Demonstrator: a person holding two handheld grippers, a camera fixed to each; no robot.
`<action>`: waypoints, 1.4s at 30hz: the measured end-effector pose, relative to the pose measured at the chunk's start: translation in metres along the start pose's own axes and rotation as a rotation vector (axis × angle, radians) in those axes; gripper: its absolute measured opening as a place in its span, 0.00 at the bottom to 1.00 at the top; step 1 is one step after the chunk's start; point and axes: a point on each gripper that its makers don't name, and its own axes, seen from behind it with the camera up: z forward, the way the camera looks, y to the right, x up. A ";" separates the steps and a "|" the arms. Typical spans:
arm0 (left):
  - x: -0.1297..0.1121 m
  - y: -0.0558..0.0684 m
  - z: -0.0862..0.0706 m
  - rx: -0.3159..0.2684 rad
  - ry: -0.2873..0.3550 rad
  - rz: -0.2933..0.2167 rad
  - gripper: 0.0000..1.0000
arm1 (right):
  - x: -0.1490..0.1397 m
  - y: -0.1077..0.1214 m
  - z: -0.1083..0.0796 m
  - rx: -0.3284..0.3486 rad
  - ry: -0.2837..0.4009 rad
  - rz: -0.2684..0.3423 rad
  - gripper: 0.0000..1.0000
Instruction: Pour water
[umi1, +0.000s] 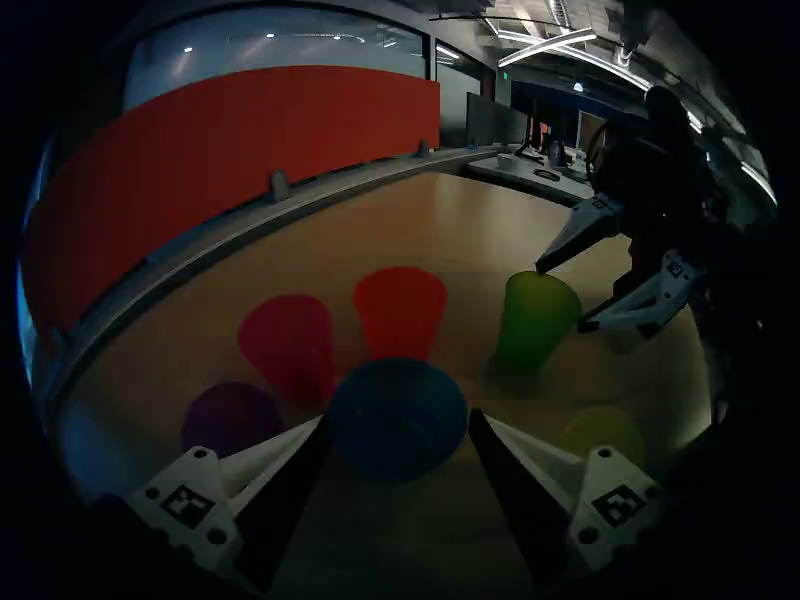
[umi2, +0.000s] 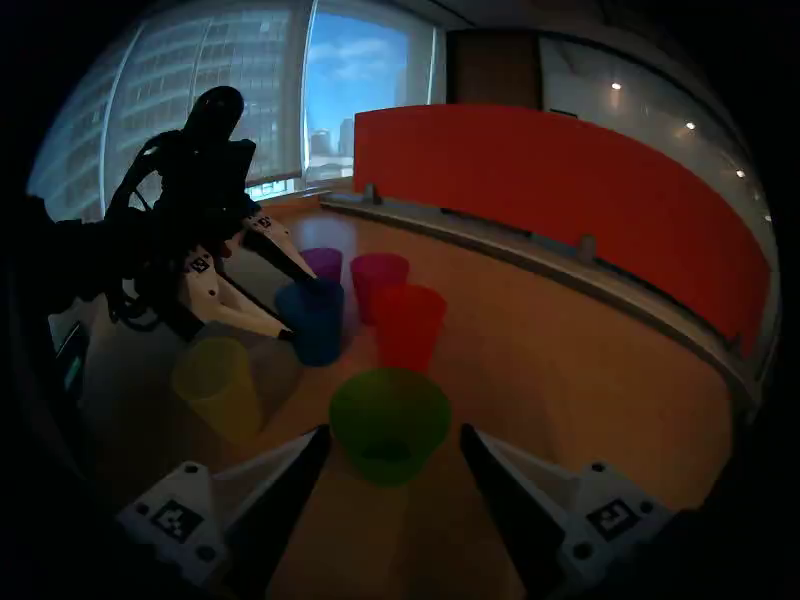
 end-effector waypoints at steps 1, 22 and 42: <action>0.000 0.000 0.001 0.002 -0.001 0.002 0.98 | 0.000 0.000 0.000 0.000 0.000 0.001 1.00; -0.004 -0.004 0.004 0.018 -0.012 0.019 0.87 | -0.002 -0.001 0.005 0.005 -0.005 0.001 1.00; -0.004 -0.003 0.002 0.011 -0.008 0.022 0.87 | -0.002 -0.003 0.030 0.007 -0.017 -0.030 0.99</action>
